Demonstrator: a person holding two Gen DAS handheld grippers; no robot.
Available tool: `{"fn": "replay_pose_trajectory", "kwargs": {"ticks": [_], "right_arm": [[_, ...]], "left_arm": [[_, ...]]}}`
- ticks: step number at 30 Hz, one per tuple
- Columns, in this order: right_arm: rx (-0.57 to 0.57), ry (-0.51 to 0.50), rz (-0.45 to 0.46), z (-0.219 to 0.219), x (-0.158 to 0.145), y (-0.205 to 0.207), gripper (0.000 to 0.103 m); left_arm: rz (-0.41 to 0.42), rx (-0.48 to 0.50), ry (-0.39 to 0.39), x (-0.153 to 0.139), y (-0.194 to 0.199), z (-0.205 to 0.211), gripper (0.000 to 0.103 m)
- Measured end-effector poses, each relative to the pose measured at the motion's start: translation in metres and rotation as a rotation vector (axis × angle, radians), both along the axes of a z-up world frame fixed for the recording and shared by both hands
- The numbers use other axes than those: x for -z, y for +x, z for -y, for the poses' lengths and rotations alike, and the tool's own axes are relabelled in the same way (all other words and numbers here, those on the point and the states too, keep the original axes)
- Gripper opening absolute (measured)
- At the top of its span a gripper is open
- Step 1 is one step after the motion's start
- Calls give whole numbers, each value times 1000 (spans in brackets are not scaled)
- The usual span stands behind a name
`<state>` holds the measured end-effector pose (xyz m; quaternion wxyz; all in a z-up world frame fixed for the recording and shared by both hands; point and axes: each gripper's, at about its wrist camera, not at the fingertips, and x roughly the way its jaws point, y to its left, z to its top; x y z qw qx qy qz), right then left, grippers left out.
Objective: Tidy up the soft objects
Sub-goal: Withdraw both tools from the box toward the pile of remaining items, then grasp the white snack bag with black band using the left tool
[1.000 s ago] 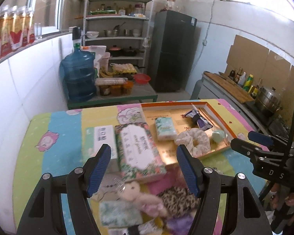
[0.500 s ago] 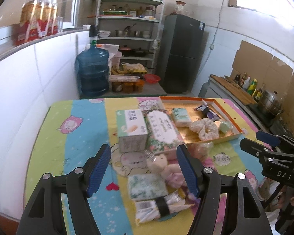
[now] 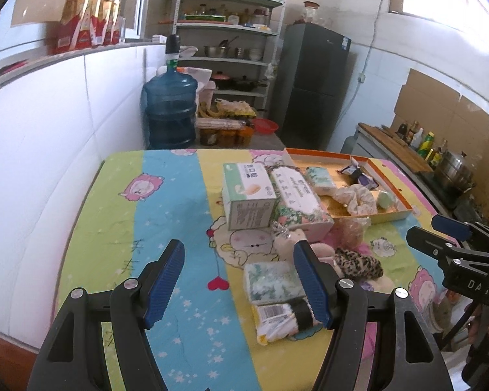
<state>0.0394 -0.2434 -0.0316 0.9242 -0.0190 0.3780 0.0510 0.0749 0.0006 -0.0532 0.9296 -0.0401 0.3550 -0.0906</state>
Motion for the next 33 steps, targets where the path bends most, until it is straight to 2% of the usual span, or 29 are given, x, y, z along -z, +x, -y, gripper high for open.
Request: {"fn": "replay_pose_trajectory", "kwargs": {"ticks": [10, 17, 21, 25, 29, 33], "right_arm": [[1, 17, 7, -1, 9, -9, 68], [-12, 8, -24, 3, 37, -24, 68], [-11, 18, -55, 9, 55, -30, 68], [3, 21, -85, 16, 66, -33, 68], [12, 18, -98, 22, 68, -33, 68], [29, 14, -103, 29, 68, -33, 68]], "left_arm": [[9, 1, 4, 8, -8, -7, 71], [-14, 26, -9, 27, -12, -7, 71], [-22, 83, -17, 43, -14, 1, 71], [-29, 270, -43, 63, -15, 17, 71], [-21, 496, 36, 83, -15, 38, 71], [-5, 648, 35, 92, -8, 46, 71]]}}
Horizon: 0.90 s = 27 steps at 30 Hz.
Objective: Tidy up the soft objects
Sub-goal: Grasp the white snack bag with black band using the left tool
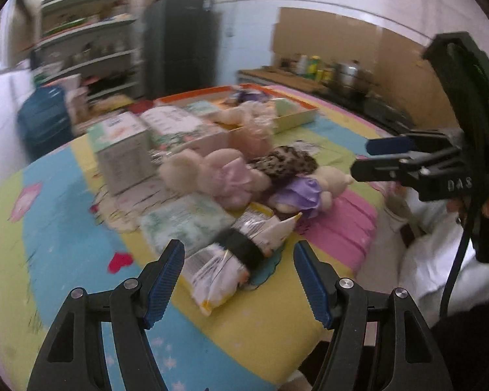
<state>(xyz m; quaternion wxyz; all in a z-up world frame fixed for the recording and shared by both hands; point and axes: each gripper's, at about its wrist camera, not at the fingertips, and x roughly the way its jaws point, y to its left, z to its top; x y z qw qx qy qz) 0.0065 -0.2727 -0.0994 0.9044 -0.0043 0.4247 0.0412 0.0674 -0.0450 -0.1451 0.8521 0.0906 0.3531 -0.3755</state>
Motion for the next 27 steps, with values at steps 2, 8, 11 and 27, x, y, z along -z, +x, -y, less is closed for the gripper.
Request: {"fn": "replay_pose_trajectory", "kwargs": {"ticks": [2, 8, 11, 27], "right_arm": [[11, 1, -8, 5, 1, 0, 68], [35, -14, -19, 15, 1, 3, 68], [46, -16, -23, 20, 1, 4, 68], [86, -5, -77, 32, 13, 13, 68]], "left_arm": [[1, 47, -16, 2, 4, 4, 71], [-42, 148, 30, 23, 17, 22, 71], [-24, 167, 64, 27, 20, 24, 71], [-21, 184, 131, 36, 17, 35, 51]]}}
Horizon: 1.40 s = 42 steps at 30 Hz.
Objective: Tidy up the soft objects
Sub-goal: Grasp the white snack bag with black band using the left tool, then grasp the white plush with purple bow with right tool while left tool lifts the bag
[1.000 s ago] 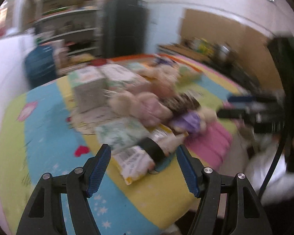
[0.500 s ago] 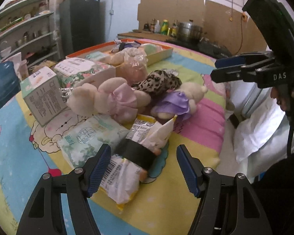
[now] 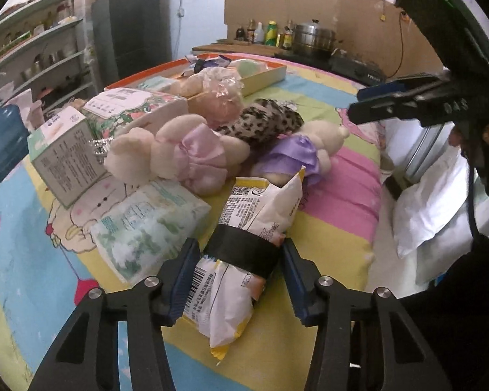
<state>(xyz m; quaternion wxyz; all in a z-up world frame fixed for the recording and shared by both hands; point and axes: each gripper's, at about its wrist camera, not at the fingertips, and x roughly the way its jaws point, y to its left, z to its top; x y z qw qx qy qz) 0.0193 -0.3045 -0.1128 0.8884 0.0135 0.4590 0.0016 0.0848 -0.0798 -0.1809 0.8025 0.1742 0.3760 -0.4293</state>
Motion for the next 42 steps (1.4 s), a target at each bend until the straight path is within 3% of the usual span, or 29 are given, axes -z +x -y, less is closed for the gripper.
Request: {"fn": "replay_pose_trajectory", "kwargs": {"ticks": [3, 8, 14, 16, 23, 29, 32, 37, 42], "right_arm": [[-7, 14, -5, 0, 3, 1, 68], [-88, 74, 0, -8, 7, 2, 68], [-100, 84, -30, -3, 19, 18, 69], [-105, 99, -43, 1, 23, 28, 77], [-230, 144, -109, -4, 40, 47, 81], [-317, 153, -93, -29, 41, 49, 81], [-338, 199, -109, -37, 44, 48, 57], [-326, 154, -83, -49, 41, 32, 48], [-293, 177, -72, -48, 34, 20, 46]], "left_arm": [[-3, -30, -13, -1, -8, -5, 50], [-67, -187, -133, -15, -5, -31, 50], [-18, -290, -205, -45, -10, -56, 50], [-16, -317, -226, -52, -10, -62, 50], [-40, -372, -237, -50, -10, -71, 51], [-50, -381, -226, -47, -9, -72, 51], [-56, -384, -233, -46, -9, -71, 51], [-62, -376, -233, -44, -13, -68, 51], [-69, -376, -229, -42, -14, -68, 51]]}}
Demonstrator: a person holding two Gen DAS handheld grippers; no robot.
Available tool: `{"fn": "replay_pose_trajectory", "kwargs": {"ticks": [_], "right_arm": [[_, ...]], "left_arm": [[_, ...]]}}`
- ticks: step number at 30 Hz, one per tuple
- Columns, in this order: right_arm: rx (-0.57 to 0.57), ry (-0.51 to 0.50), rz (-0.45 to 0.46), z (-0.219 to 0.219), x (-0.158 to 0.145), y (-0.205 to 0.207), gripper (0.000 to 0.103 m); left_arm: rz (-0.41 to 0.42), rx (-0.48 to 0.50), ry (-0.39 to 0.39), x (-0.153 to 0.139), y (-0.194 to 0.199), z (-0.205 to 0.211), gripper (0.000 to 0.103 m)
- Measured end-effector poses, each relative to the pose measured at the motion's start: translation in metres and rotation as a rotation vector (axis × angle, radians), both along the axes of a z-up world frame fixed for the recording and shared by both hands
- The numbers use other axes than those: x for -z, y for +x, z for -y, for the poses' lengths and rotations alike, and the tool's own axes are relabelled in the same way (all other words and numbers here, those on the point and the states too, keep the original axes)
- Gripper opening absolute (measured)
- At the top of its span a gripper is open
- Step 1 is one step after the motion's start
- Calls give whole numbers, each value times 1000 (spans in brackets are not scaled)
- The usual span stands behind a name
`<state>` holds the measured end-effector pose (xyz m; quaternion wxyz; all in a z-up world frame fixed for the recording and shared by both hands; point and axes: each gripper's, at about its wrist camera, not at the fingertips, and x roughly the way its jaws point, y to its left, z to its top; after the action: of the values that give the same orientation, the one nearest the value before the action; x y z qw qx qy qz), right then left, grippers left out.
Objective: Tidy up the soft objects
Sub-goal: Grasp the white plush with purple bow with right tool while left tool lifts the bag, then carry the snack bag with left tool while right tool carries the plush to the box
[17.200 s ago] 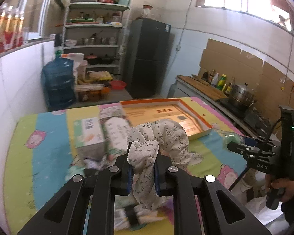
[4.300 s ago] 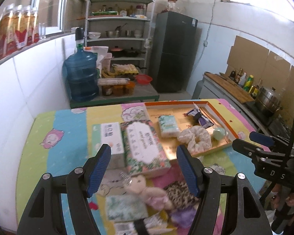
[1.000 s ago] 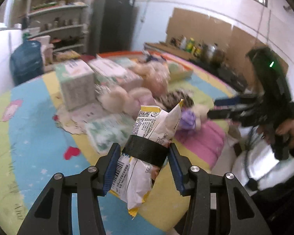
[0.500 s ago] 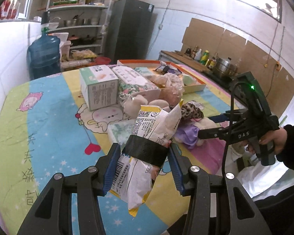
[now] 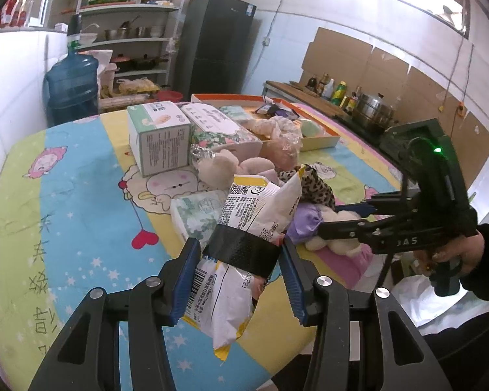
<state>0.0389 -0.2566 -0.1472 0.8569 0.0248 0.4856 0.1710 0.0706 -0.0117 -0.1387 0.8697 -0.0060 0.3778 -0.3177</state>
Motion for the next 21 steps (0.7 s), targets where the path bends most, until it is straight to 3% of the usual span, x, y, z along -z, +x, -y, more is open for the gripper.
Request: {"fn": "replay_pose_trajectory", "kwargs": {"ticks": [8, 21], "right_arm": [[7, 93, 26, -3, -25, -23, 46], [-25, 203, 169, -15, -84, -21, 46]], "left_arm": [[16, -12, -20, -7, -7, -2, 51], [68, -75, -22, -33, -10, -13, 51]]}}
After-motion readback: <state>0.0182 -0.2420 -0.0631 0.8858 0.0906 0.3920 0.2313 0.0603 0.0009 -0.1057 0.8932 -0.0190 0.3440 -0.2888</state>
